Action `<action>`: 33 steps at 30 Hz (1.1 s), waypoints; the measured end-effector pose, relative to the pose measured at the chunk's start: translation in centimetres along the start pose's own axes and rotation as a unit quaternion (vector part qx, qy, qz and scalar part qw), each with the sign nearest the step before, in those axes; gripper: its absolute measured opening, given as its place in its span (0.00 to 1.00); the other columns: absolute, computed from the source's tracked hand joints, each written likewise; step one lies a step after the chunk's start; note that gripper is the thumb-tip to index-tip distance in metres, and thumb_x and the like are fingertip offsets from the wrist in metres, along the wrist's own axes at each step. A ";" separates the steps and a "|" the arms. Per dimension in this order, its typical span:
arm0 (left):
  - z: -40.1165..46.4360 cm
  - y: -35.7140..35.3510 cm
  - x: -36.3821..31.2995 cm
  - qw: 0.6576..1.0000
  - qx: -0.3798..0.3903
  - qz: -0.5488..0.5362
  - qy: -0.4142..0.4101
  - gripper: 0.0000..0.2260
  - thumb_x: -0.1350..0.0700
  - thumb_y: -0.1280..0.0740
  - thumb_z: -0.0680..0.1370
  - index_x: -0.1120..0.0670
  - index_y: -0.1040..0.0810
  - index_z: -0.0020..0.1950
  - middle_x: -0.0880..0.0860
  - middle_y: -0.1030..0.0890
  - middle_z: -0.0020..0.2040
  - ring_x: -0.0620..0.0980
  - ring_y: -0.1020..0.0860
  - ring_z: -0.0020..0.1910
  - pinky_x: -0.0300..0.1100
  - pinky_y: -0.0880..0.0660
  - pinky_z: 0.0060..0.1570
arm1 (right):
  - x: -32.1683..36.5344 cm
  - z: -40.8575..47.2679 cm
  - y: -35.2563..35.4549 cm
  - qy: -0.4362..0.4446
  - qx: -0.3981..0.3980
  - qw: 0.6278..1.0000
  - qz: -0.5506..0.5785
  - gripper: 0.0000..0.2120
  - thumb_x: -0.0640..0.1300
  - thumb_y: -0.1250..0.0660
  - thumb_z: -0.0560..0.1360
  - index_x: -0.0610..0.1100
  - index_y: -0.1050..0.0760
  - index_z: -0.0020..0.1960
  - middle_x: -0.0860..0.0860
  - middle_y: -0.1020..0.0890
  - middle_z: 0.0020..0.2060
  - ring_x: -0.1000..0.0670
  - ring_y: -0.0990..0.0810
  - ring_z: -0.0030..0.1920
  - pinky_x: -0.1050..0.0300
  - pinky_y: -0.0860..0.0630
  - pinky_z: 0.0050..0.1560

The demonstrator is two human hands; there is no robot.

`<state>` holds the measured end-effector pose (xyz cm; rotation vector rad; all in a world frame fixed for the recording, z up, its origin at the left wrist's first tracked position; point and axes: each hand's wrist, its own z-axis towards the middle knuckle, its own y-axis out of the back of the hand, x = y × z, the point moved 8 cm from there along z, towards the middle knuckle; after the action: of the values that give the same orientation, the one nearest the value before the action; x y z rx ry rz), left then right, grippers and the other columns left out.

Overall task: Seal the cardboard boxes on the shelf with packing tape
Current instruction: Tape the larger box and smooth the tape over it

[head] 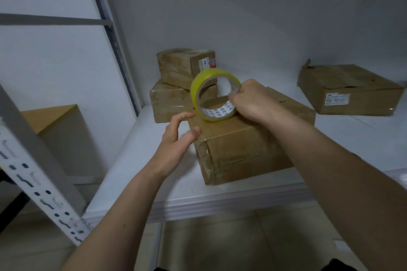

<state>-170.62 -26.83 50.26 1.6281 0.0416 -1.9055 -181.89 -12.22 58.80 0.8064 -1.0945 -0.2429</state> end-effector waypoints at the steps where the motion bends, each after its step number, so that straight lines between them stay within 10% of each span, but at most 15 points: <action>1: 0.0 0.1 0.0 1.000 -0.004 0.000 0.002 0.18 0.36 0.36 0.70 0.33 0.31 0.59 0.45 0.30 0.69 0.41 0.32 0.69 0.44 0.35 0.69 | -0.4 0.1 0.5 -0.003 -0.005 1.000 -0.002 0.14 0.43 0.40 0.79 0.43 0.33 0.34 0.49 0.29 0.32 0.50 0.30 0.31 0.56 0.39 0.28; 7: -0.4 0.3 -0.1 1.000 -0.004 0.001 0.016 0.22 0.33 0.35 0.67 0.32 0.29 0.60 0.45 0.29 0.68 0.42 0.30 0.68 0.44 0.34 0.69 | -1.8 0.7 2.2 -0.014 -0.026 1.000 -0.007 0.15 0.42 0.40 0.78 0.43 0.36 0.34 0.48 0.33 0.31 0.48 0.33 0.32 0.56 0.40 0.30; 13: 0.2 1.1 -3.6 0.992 0.010 0.128 -0.009 0.17 0.51 0.33 0.78 0.46 0.28 0.66 0.37 0.33 0.67 0.45 0.35 0.72 0.36 0.36 0.66 | -2.2 1.0 2.0 -0.013 -0.058 0.998 -0.013 0.10 0.43 0.41 0.79 0.39 0.30 0.41 0.48 0.29 0.34 0.45 0.27 0.39 0.55 0.34 0.35; 21: 1.2 -3.0 -4.7 0.929 0.109 0.339 -0.098 0.43 0.24 0.53 0.69 0.43 0.47 0.80 0.46 0.40 0.79 0.48 0.44 0.78 0.54 0.46 0.76 | -1.8 0.8 0.9 0.029 -0.067 0.992 -0.105 0.22 0.59 0.38 0.76 0.39 0.23 0.51 0.42 0.23 0.52 0.41 0.27 0.57 0.52 0.31 0.49; 26: 1.3 -3.3 -5.1 0.893 0.143 0.419 -0.078 0.49 0.21 0.59 0.66 0.46 0.53 0.81 0.47 0.47 0.81 0.46 0.49 0.79 0.52 0.50 0.77 | -2.1 1.3 1.3 -0.002 -0.058 0.996 -0.064 0.15 0.51 0.40 0.79 0.40 0.27 0.44 0.47 0.26 0.37 0.42 0.25 0.43 0.55 0.35 0.35; 33: -0.1 -3.0 -5.5 0.876 0.158 0.456 0.022 0.48 0.27 0.56 0.67 0.52 0.54 0.81 0.49 0.54 0.82 0.45 0.55 0.80 0.53 0.58 0.78 | -4.3 2.6 4.8 -0.025 -0.088 0.995 -0.030 0.12 0.45 0.39 0.79 0.36 0.26 0.51 0.41 0.22 0.46 0.39 0.23 0.49 0.52 0.30 0.45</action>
<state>-171.70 -22.02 54.13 1.4777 -0.9045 -1.1567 -187.13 -7.73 59.68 0.6794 -1.0803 -0.4054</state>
